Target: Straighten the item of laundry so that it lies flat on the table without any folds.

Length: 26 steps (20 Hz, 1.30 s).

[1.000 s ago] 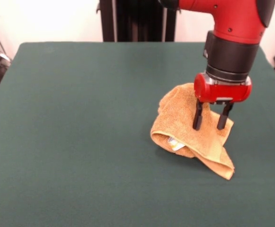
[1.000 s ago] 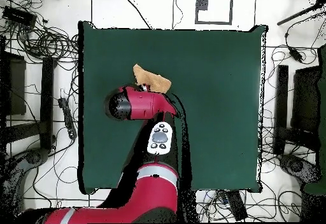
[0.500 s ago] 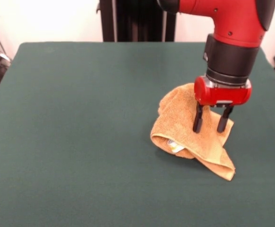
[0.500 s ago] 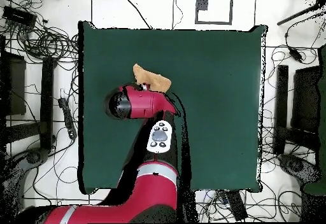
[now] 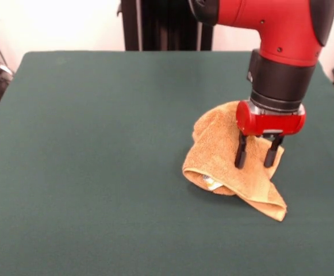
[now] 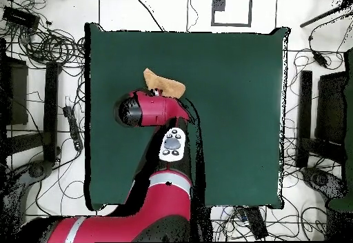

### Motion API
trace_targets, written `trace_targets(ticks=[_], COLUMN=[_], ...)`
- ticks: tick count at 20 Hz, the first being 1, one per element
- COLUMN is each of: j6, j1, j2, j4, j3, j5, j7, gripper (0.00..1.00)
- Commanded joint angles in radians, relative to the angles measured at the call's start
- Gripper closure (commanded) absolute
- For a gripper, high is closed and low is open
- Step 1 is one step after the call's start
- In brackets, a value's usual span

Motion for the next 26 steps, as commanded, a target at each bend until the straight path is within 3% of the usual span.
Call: trace_targets(ticks=[1, 19, 20, 26], j6=[0.104, 0.071, 0.07, 0.074], j1=[-0.016, -0.014, -0.011, -0.006], j2=[0.08, 0.094, 0.094, 0.095], j4=[0.005, -0.001, 0.001, 0.003], j3=[0.085, 0.083, 0.08, 0.073], j5=[0.006, 0.005, 0.005, 0.014], j7=[0.126, 0.138, 0.142, 0.159], gripper=[0.0, 0.0, 1.0, 1.0])
